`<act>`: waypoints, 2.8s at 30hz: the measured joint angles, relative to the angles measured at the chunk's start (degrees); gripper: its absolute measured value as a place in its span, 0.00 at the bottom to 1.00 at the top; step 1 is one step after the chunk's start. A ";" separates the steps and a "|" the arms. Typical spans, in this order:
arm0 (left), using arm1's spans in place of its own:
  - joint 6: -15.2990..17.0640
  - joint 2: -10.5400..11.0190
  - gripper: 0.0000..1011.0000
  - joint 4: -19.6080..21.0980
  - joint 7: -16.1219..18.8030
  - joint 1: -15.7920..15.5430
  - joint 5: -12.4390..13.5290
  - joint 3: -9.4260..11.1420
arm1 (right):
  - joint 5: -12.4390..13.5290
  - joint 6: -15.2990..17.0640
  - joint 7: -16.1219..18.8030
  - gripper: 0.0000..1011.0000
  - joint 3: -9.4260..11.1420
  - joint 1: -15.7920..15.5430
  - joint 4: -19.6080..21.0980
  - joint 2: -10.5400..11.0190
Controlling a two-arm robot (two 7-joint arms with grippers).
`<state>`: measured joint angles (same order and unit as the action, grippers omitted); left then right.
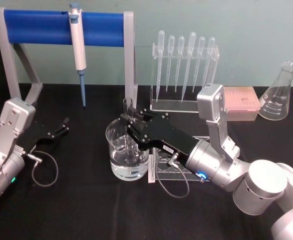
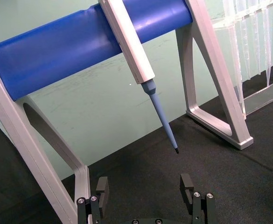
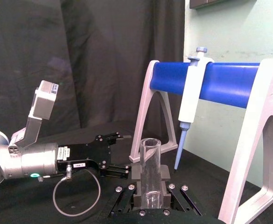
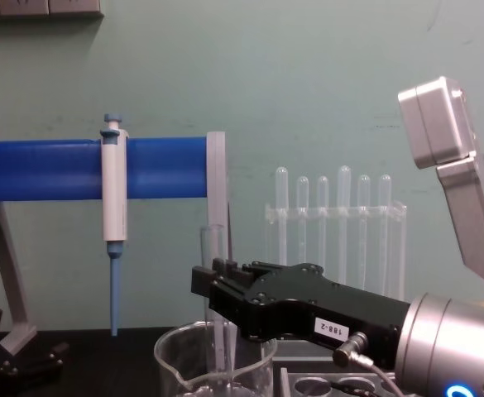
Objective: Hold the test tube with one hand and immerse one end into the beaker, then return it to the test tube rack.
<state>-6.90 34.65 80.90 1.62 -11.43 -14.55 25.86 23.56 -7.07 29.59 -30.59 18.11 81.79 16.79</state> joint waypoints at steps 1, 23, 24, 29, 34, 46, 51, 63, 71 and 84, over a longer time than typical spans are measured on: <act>0.00 0.00 0.99 0.00 0.00 0.00 0.00 0.00 | 0.00 0.00 0.00 0.22 0.00 0.00 0.00 0.00; 0.00 0.00 0.99 0.00 0.00 0.00 0.00 0.00 | 0.00 0.00 0.00 0.22 0.00 0.00 0.00 0.00; 0.00 0.00 0.99 0.00 0.00 0.00 0.00 0.00 | 0.00 0.00 0.00 0.22 0.00 0.00 0.00 0.00; 0.00 0.00 0.99 0.00 0.00 0.00 0.00 0.00 | 0.00 0.00 0.00 0.22 0.00 0.00 0.00 0.00; 0.00 0.00 0.99 0.00 0.00 0.00 0.00 0.00 | 0.00 0.00 0.00 0.22 0.00 0.00 0.00 0.00; 0.00 0.00 0.99 0.00 0.00 0.00 0.00 0.00 | 0.00 0.00 0.00 0.22 0.00 0.00 0.00 0.00; 0.00 0.00 0.99 0.00 0.00 0.00 0.00 0.00 | 0.00 0.00 0.00 0.22 0.00 0.00 0.00 0.00; 0.00 0.00 0.99 0.00 0.00 0.00 0.00 0.00 | 0.00 0.00 0.00 0.22 0.00 0.00 0.00 0.00; 0.00 0.00 0.99 0.00 0.00 0.00 0.00 0.00 | 0.00 0.00 0.00 0.22 0.00 0.00 0.00 0.00; 0.00 0.00 0.99 0.00 0.00 0.00 0.00 0.00 | 0.00 0.00 0.00 0.22 0.00 0.00 0.00 0.00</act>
<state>-6.91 34.65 80.90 1.62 -11.43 -14.55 25.86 23.56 -7.07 29.59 -30.59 18.10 81.79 16.79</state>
